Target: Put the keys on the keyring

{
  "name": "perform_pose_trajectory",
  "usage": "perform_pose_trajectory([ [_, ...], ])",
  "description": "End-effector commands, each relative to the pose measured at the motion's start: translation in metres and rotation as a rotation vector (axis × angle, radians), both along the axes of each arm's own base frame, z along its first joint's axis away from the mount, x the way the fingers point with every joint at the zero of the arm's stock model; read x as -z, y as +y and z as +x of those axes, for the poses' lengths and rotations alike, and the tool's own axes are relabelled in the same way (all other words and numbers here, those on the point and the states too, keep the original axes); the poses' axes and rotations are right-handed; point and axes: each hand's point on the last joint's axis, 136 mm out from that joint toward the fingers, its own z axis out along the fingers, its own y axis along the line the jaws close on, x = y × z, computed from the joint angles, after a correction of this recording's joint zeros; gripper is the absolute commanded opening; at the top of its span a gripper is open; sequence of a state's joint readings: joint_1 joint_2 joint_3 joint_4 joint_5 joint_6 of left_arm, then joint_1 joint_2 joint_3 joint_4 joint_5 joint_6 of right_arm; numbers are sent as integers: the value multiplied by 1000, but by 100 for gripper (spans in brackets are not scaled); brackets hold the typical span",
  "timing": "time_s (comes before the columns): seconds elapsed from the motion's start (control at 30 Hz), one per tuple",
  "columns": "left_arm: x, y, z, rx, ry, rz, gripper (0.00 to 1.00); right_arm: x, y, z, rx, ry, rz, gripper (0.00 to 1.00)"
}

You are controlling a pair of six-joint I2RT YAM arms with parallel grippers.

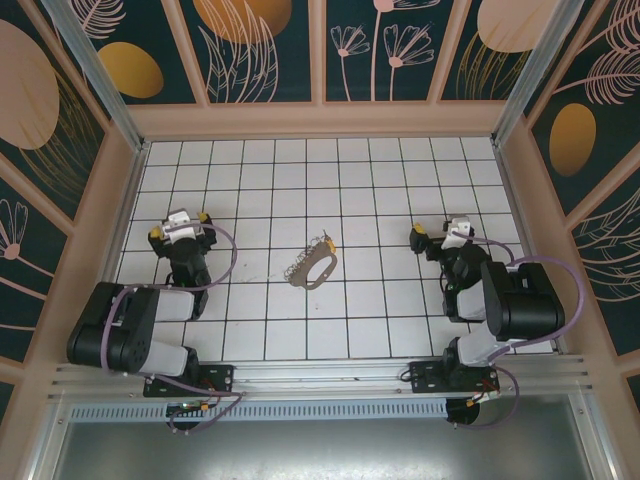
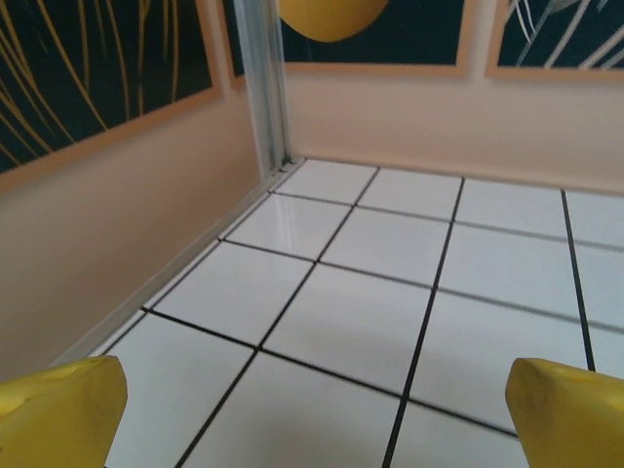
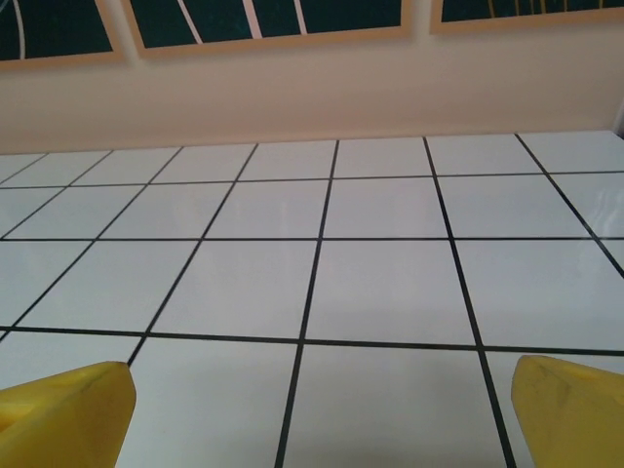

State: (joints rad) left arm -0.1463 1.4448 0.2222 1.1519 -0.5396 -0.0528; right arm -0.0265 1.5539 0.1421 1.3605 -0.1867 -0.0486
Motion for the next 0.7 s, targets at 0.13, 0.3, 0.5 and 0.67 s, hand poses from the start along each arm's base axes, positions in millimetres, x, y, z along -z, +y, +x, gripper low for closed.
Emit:
perform_pose_trajectory([
  [0.13,-8,-11,18,188,-84,-64,99,-15,-35,19,201,-28,48,99],
  [0.3,-6,-11,19,200,-74,-73,99,-14,-34,20,201,-27,45,99],
  [0.5,-5,-11,19,201,-68,-73,99,-15,-34,20,201,-29,41,99],
  [0.67,-5,-11,19,201,-70,-72,99,-14,-33,20,200,-26,38,99],
])
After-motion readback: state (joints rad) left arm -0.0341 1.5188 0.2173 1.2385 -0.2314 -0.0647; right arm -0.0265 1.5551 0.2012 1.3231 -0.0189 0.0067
